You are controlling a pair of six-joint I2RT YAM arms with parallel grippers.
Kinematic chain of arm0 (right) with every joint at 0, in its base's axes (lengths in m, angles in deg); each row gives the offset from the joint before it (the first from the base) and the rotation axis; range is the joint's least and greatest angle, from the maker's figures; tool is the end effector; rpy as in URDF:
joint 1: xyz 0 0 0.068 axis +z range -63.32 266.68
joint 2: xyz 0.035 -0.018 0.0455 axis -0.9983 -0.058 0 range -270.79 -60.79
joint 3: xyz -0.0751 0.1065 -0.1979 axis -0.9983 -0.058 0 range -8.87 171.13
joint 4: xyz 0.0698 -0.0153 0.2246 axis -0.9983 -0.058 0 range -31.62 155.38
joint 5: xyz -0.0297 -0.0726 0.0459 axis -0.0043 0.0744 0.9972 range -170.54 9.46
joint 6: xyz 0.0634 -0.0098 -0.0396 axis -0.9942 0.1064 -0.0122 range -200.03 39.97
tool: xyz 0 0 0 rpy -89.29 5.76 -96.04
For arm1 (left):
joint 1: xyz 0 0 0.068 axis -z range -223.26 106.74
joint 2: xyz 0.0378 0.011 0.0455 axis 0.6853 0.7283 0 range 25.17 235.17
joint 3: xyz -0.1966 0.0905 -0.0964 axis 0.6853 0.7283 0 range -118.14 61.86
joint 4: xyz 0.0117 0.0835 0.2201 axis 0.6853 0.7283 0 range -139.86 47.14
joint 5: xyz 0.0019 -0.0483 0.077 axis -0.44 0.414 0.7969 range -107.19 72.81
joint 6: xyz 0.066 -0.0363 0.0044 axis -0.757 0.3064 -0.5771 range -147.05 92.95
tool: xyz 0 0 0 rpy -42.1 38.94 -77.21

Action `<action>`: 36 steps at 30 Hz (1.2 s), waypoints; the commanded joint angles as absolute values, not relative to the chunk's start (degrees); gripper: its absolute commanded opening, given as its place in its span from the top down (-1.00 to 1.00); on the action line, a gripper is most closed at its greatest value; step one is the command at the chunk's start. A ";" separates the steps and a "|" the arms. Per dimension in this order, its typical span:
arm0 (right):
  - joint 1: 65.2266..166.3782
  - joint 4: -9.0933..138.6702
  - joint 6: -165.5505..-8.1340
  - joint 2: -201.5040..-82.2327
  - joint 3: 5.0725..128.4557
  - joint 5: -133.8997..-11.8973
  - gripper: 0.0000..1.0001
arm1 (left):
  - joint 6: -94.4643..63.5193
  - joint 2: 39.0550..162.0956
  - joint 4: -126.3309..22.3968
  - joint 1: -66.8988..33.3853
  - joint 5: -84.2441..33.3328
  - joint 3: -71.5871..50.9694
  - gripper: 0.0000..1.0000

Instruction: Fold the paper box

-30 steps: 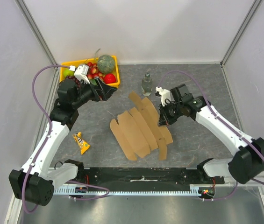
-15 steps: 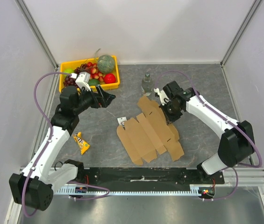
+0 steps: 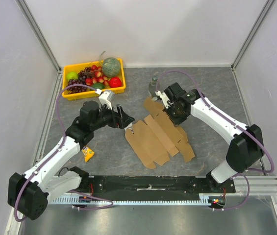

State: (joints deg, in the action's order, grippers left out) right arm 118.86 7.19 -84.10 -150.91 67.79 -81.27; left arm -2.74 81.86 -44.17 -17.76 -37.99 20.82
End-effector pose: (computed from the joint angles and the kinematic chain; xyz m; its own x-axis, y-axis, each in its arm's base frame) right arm 0.2451 0.1533 0.2174 -0.8389 -0.4440 -0.3147 -0.4708 0.8822 0.0102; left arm 0.2116 -0.1259 0.2536 -0.5879 -0.1460 -0.7957 0.5035 0.7038 -0.5011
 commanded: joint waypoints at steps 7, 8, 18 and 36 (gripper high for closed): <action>121.57 6.50 -80.99 -149.82 69.71 -79.24 1.00 | -2.35 89.93 -57.24 -14.78 -33.54 22.66 -0.33; 121.57 6.76 -80.91 -149.65 69.44 -79.13 1.00 | -2.35 90.90 -58.20 -14.52 -33.02 22.66 -0.20; 121.92 7.55 -81.17 -148.24 68.74 -78.34 1.00 | -2.27 105.75 -58.83 -11.18 -25.55 16.87 0.96; 122.18 7.55 -80.73 -146.22 67.33 -76.06 1.00 | -2.53 122.81 -57.07 -10.30 -16.93 5.88 0.96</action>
